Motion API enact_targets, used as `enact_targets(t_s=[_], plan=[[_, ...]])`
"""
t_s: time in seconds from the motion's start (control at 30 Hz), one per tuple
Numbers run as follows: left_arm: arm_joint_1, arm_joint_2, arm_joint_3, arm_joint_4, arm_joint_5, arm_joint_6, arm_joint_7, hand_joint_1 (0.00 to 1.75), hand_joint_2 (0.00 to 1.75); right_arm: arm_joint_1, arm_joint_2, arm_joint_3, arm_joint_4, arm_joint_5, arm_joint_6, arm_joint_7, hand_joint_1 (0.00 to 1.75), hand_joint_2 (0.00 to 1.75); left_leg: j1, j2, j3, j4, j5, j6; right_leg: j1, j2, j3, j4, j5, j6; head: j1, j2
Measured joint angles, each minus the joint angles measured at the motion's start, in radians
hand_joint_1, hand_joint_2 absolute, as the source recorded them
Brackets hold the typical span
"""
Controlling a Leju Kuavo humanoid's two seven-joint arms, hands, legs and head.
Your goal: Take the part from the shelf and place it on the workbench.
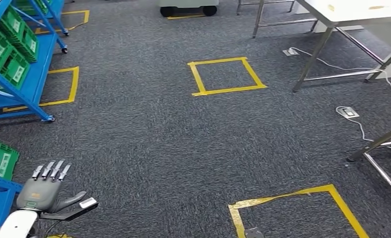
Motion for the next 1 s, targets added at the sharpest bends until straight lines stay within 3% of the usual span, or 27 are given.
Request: enact_targets(t_s=[0.03, 0.1, 0.13, 0.2, 0.27, 0.33, 0.37, 0.4, 0.43, 0.5, 0.57, 0.6, 0.63, 0.67, 0.7, 0.77, 0.83, 0.87, 0.9, 0.93, 1.0], plan=[[0.004, -0.006, 0.011, 0.000, 0.000, 0.000, -0.007, 0.00, 0.00, 0.000, 0.000, 0.000, 0.000, -0.001, 0.000, 0.000, 0.00, 0.00, -0.003, 0.014, 0.016, -0.029, 0.004, 0.005, 0.004, -0.011, 0.003, 0.001, -0.004, 0.005, 0.001, 0.000], [0.019, -0.019, 0.034, 0.001, 0.000, 0.000, -0.024, 0.00, 0.00, -0.001, 0.000, 0.000, 0.000, -0.003, -0.001, 0.000, 0.00, 0.00, -0.005, -0.006, 0.016, -0.036, 0.003, 0.018, 0.005, -0.033, 0.009, 0.000, -0.010, 0.012, 0.004, 0.000], [0.027, -0.025, 0.046, 0.002, 0.000, 0.000, -0.032, 0.00, 0.00, -0.001, 0.000, 0.000, 0.000, -0.003, -0.002, 0.000, 0.00, 0.00, -0.004, -0.017, 0.016, -0.037, 0.004, 0.024, 0.002, -0.026, 0.009, 0.004, -0.015, 0.018, 0.004, 0.000], [0.038, -0.040, 0.073, 0.005, 0.000, 0.000, -0.046, 0.00, 0.00, -0.001, 0.000, 0.000, 0.000, -0.005, -0.002, 0.000, 0.00, 0.00, 0.001, -0.042, 0.015, -0.039, 0.008, 0.036, -0.003, 0.024, -0.012, 0.058, -0.052, 0.029, 0.007, 0.000], [0.042, -0.059, 0.094, 0.010, 0.000, 0.000, -0.055, 0.00, 0.00, 0.001, 0.000, 0.000, 0.000, -0.007, -0.002, 0.000, 0.00, 0.00, 0.003, -0.068, 0.013, -0.040, 0.009, 0.044, -0.007, 0.076, -0.072, 0.189, -0.119, 0.034, 0.012, 0.000], [0.052, -0.079, 0.114, 0.016, 0.000, 0.000, -0.065, 0.00, 0.00, 0.004, 0.000, 0.000, 0.000, -0.010, -0.003, 0.000, 0.00, 0.00, 0.003, -0.097, 0.011, -0.039, 0.011, 0.046, -0.007, 0.087, -0.126, 0.295, -0.153, 0.035, 0.013, 0.000], [0.059, -0.087, 0.124, 0.020, 0.000, 0.000, -0.071, 0.00, 0.00, 0.004, 0.000, 0.000, 0.000, -0.011, -0.003, 0.000, 0.00, 0.00, 0.004, -0.111, 0.011, -0.039, 0.011, 0.045, -0.008, 0.089, -0.129, 0.295, -0.141, 0.035, 0.013, 0.000], [0.065, -0.096, 0.136, 0.025, 0.000, 0.000, -0.078, 0.00, 0.00, 0.004, 0.000, 0.000, 0.000, -0.012, -0.003, 0.000, 0.00, 0.00, 0.006, -0.127, 0.011, -0.039, 0.012, 0.043, -0.010, 0.093, -0.112, 0.255, -0.110, 0.035, 0.013, 0.000], [0.070, -0.103, 0.147, 0.029, 0.000, 0.000, -0.084, 0.00, 0.00, 0.004, 0.000, 0.000, 0.000, -0.013, -0.003, 0.000, 0.00, 0.00, 0.008, -0.142, 0.012, -0.038, 0.013, 0.040, -0.013, 0.107, -0.080, 0.186, -0.071, 0.036, 0.013, 0.000], [0.076, -0.118, 0.172, 0.036, 0.000, 0.000, -0.096, 0.00, 0.00, 0.003, 0.000, 0.000, 0.000, -0.015, -0.003, 0.000, 0.00, 0.00, 0.010, -0.170, 0.008, -0.034, 0.016, 0.030, -0.023, 0.158, -0.021, 0.058, -0.023, 0.039, 0.012, 0.000], [0.084, -0.130, 0.198, 0.043, 0.000, 0.000, -0.108, 0.00, 0.00, 0.002, 0.000, -0.001, 0.000, -0.016, -0.003, 0.000, 0.00, 0.00, 0.012, -0.194, -0.001, -0.035, 0.024, 0.016, -0.024, 0.180, 0.002, 0.015, -0.019, 0.033, 0.012, 0.000], [0.090, -0.136, 0.211, 0.049, 0.000, 0.000, -0.115, 0.00, 0.00, 0.002, 0.000, -0.001, 0.000, -0.017, -0.004, 0.000, 0.00, 0.00, 0.015, -0.205, -0.004, -0.038, 0.029, 0.008, -0.022, 0.169, 0.003, 0.013, -0.016, 0.027, 0.012, 0.000], [0.098, -0.142, 0.224, 0.054, 0.000, 0.000, -0.123, 0.00, 0.00, 0.002, 0.000, -0.001, 0.000, -0.017, -0.005, 0.000, 0.00, 0.00, 0.017, -0.202, -0.007, -0.040, 0.031, 0.002, -0.021, 0.158, 0.006, 0.011, -0.012, 0.019, 0.012, 0.000], [0.105, -0.148, 0.236, 0.060, 0.000, 0.000, -0.130, 0.00, 0.00, 0.002, 0.000, -0.001, 0.000, -0.018, -0.005, 0.000, 0.00, 0.00, 0.016, -0.181, -0.013, -0.032, 0.025, -0.003, -0.020, 0.146, 0.006, 0.008, -0.008, 0.012, 0.010, 0.000], [0.109, -0.156, 0.249, 0.065, 0.001, 0.000, -0.138, 0.00, 0.00, 0.002, 0.000, -0.001, 0.000, -0.019, -0.006, -0.001, 0.00, 0.00, 0.014, -0.151, -0.026, -0.006, 0.006, -0.005, -0.019, 0.133, 0.006, 0.004, -0.004, 0.004, 0.008, 0.000], [0.110, -0.174, 0.274, 0.079, 0.001, 0.000, -0.154, 0.00, 0.00, 0.005, 0.000, -0.001, 0.000, -0.021, -0.008, -0.001, 0.00, 0.00, 0.009, -0.092, -0.081, 0.112, -0.060, -0.006, -0.015, 0.101, 0.005, 0.000, -0.002, -0.005, 0.003, 0.000], [0.113, -0.194, 0.301, 0.099, 0.001, 0.000, -0.168, 0.00, 0.00, 0.009, 0.000, -0.001, 0.000, -0.022, -0.009, -0.001, 0.00, 0.00, 0.009, -0.081, -0.133, 0.234, -0.109, -0.006, -0.011, 0.068, 0.002, 0.000, -0.002, -0.008, 0.003, 0.000], [0.117, -0.203, 0.315, 0.111, 0.001, -0.001, -0.174, 0.00, 0.00, 0.009, 0.000, -0.001, 0.000, -0.022, -0.009, -0.001, 0.00, 0.00, 0.009, -0.080, -0.136, 0.249, -0.107, -0.006, -0.010, 0.054, 0.002, 0.000, -0.003, -0.009, 0.002, 0.000], [0.120, -0.210, 0.329, 0.123, 0.001, -0.001, -0.178, 0.00, 0.00, 0.009, 0.000, -0.001, 0.000, -0.023, -0.010, -0.001, 0.00, 0.00, 0.009, -0.078, -0.119, 0.226, -0.088, -0.004, -0.010, 0.040, 0.002, 0.000, -0.003, -0.009, 0.002, 0.000], [0.122, -0.217, 0.345, 0.136, 0.001, -0.001, -0.182, 0.00, 0.00, 0.009, 0.000, -0.001, 0.000, -0.023, -0.010, -0.001, 0.00, 0.00, 0.008, -0.067, -0.084, 0.168, -0.059, -0.002, -0.010, 0.027, 0.003, 0.000, -0.004, -0.008, 0.002, 0.000], [0.121, -0.230, 0.374, 0.155, 0.001, -0.001, -0.192, 0.00, 0.00, 0.008, 0.000, -0.002, 0.000, -0.024, -0.010, -0.002, 0.00, 0.00, 0.001, -0.016, -0.004, 0.033, -0.014, 0.006, -0.005, 0.003, 0.006, 0.003, -0.008, -0.002, 0.001, 0.000]])
